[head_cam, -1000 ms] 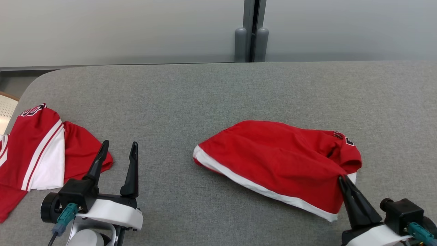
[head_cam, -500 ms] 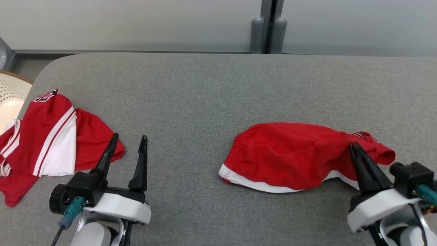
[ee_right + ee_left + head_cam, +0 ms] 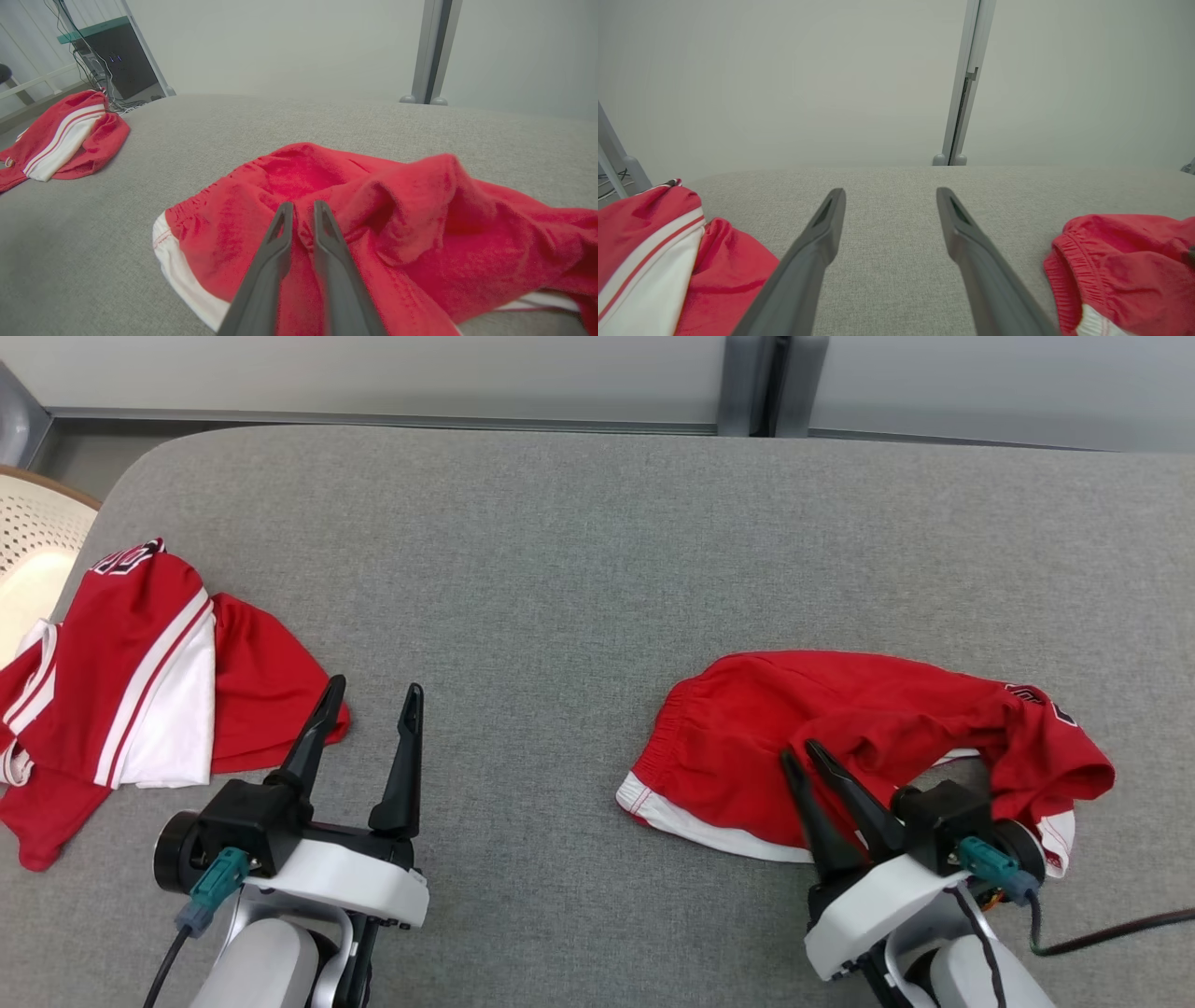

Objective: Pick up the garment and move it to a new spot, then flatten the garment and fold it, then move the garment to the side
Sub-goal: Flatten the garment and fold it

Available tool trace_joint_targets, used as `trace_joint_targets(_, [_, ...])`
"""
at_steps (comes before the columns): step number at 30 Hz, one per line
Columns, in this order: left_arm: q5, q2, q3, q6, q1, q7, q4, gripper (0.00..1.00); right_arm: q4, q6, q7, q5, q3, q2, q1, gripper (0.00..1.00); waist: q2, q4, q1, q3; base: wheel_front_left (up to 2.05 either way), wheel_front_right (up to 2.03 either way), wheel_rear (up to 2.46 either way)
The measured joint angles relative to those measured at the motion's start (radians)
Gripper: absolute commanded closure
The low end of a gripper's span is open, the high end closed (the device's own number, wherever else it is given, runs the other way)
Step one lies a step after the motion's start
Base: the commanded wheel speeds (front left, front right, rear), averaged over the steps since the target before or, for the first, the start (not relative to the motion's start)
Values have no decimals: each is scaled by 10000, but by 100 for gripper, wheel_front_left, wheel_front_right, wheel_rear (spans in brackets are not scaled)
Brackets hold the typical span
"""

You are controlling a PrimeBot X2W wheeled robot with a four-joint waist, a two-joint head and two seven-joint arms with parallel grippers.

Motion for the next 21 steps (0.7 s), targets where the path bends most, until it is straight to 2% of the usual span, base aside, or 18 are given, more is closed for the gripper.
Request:
trace_joint_targets(4, [17,17,58,0,0,-6,71,0,-12,0,-606,29,456,77,1,0,0,-157,0,-108,0,0,0])
trace_joint_targets(10, [61,105,194,31,178,-13,146,0,-667,0,-1099,194,384,8,236,0,0,-369,0,-551,0,0,0])
trace_joint_targets(14, [61,219,303,115,506,-13,136,0,-1277,0,-1149,182,-163,-115,533,0,0,-518,0,-915,0,0,0])
trace_joint_targets(21, [25,424,541,337,1029,-15,-54,0,-1829,0,-918,-140,-1858,-370,1062,0,0,-791,0,-1543,0,0,0])
